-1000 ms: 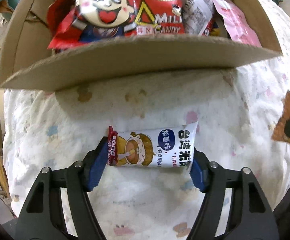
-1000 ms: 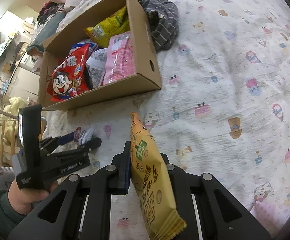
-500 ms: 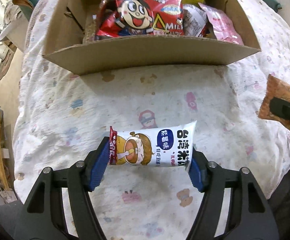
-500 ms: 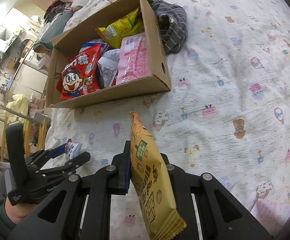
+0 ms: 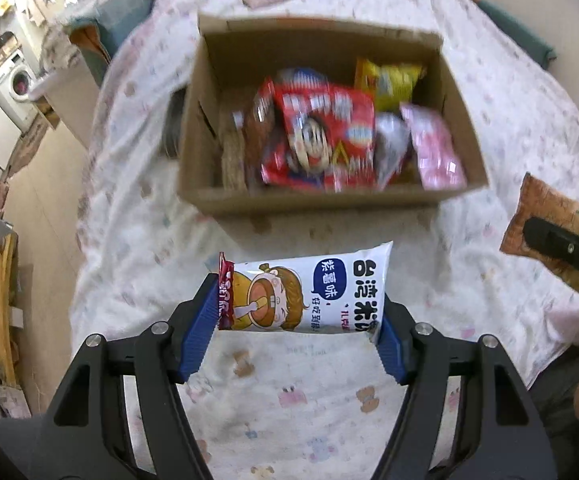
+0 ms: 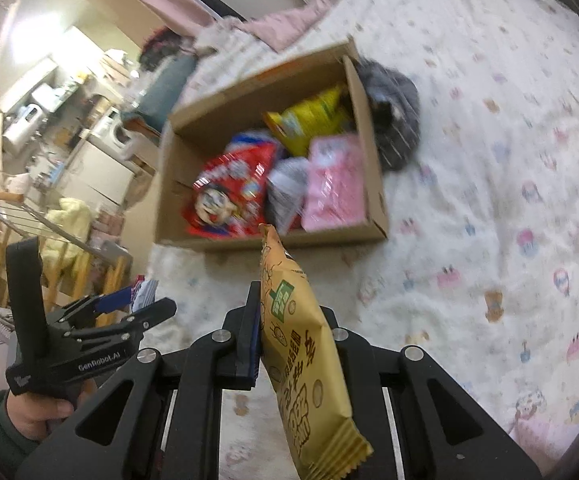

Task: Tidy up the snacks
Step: 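Carry both held snacks up and over the cardboard box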

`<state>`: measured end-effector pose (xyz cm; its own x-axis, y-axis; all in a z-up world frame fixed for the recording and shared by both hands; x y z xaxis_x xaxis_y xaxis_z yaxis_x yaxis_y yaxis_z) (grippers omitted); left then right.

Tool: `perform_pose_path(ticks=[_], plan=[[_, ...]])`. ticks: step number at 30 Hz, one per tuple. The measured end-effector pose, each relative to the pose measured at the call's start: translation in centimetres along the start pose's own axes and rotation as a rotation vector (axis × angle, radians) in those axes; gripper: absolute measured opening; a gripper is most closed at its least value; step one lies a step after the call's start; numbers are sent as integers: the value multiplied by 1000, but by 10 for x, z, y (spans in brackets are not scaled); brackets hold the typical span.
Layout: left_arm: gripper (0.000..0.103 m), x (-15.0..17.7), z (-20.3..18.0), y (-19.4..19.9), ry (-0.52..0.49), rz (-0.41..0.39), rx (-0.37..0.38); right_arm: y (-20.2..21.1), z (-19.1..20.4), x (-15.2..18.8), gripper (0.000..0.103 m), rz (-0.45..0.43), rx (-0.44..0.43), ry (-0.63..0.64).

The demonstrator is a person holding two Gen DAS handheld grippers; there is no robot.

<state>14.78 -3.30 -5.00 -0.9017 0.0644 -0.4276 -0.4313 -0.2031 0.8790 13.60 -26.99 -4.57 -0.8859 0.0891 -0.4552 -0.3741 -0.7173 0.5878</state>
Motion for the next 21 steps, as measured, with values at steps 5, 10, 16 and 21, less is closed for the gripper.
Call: perform_pose_path(ticks=[5,10,16,21], plan=[[66,-22,13,15,19,-73,-10,5,16,-16,16,-52,-25,41],[66,-43,22,19,33,-106,-16,1,24,-33,16,-73,-34,63],[66,-64,29,15,46,-129,-17,-6,29,-50,16,-86,-39,71],[66,-79,26,8,45,-138,-12,-15,25,-68,16,-99,-42,63]])
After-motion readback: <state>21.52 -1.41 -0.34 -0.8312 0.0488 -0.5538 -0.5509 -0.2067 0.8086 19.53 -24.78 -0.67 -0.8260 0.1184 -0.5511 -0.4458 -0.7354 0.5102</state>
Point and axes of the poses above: each gripper's, at about its wrist camera, not at the fingertips, and y roughly against the way its jaws point, z to its left, x to its underside, the point moved 2 cm from there along -y, roughly the way its jaws point, and after that the axes turned 13 degrees about -x, right-handed, at the moved point
